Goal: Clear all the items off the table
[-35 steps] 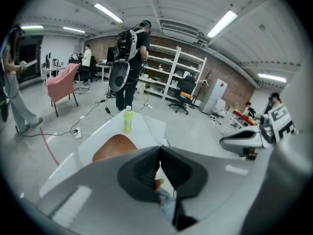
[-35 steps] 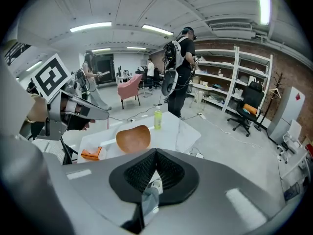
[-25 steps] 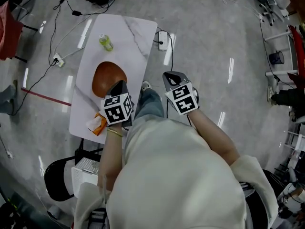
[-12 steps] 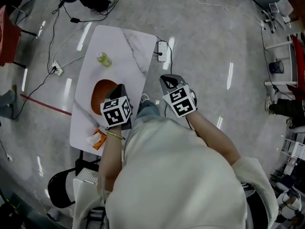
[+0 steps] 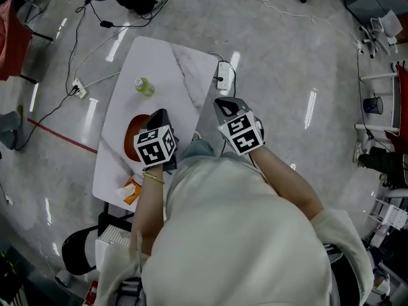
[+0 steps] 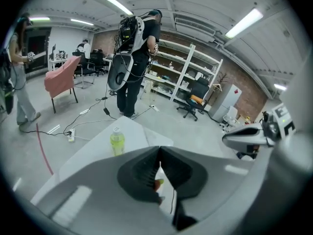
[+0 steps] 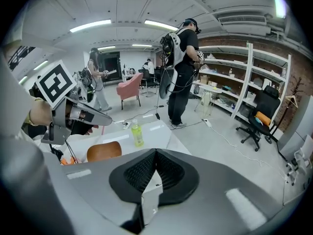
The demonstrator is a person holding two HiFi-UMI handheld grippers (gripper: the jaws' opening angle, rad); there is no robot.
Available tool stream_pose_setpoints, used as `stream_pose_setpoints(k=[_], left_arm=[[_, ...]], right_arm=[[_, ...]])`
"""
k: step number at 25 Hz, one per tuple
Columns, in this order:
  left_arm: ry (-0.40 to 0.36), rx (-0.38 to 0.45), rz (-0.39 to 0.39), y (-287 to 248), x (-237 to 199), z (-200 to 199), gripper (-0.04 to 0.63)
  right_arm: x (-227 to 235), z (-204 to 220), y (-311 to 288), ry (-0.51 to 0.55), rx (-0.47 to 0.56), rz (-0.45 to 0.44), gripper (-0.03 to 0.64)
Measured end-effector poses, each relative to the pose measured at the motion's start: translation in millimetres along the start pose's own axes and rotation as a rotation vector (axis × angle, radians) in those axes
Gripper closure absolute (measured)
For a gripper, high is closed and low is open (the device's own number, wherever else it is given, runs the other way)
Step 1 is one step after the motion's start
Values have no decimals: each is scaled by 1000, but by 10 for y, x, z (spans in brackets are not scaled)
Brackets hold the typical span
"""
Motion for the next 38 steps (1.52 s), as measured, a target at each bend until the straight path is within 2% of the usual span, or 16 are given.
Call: stream_pose_setpoints(k=[4,10,22,29,38], left_arm=[[14,4,-26,-39,-80,-38,586],[68,15,-82,1,-219,-18,586],[310,51,-292,66,-710,257,586],[417,50,-362,-50,-854,482,586],[510,48,-420,-330,-1098,690,586]], right_arm=[[-17,-121,-142,31,-1,-37,617],[-177,-250,-375,110,-11,-139,617],[-611,-527,-1164,350,-58,-408,595],[-725,-566,-1611,399,-103,-481,578],[-879,-481,-2325,415,-140,-537,501]])
Point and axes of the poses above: the fingertips, and each gripper's own axes: y backward along the fingers, x to its right, z out of its underside, the point moved 2 cm from there along y, backward along the fingers, and after that the axes turned 1 degree about -y, right-handed, at the moved point
